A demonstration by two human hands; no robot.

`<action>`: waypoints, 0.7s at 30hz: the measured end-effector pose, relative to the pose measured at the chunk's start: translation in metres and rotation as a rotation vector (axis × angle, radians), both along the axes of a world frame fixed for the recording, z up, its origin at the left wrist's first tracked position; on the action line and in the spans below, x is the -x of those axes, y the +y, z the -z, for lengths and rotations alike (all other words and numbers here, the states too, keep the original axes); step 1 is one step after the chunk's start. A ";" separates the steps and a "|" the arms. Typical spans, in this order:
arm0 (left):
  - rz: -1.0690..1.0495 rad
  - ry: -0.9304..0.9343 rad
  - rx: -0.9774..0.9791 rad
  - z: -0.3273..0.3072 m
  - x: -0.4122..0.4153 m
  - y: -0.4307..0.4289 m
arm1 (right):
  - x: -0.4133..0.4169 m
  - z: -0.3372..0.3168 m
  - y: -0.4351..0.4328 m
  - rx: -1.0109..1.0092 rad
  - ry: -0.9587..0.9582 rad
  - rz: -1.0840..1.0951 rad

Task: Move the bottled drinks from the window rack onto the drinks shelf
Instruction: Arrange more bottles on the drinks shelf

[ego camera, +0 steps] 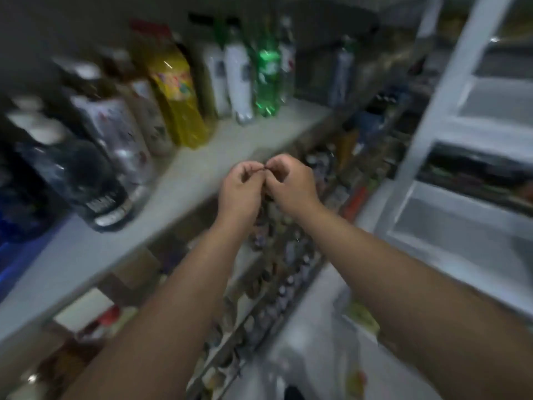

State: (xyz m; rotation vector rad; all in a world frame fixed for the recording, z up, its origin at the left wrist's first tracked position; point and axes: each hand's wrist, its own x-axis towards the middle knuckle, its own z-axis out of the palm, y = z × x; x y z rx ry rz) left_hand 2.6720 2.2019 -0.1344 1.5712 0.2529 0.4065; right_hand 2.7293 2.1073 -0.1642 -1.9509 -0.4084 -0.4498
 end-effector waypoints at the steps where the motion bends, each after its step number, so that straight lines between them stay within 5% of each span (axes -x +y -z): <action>1: 0.037 0.014 -0.032 0.021 0.012 -0.015 | 0.019 0.016 -0.022 0.032 0.009 0.045; 12: 0.548 0.528 -0.072 0.362 0.177 -0.179 | 0.246 0.323 -0.216 0.282 0.669 0.389; 21: 0.622 0.701 -0.229 0.594 0.188 -0.219 | 0.251 0.564 -0.255 0.690 1.115 0.261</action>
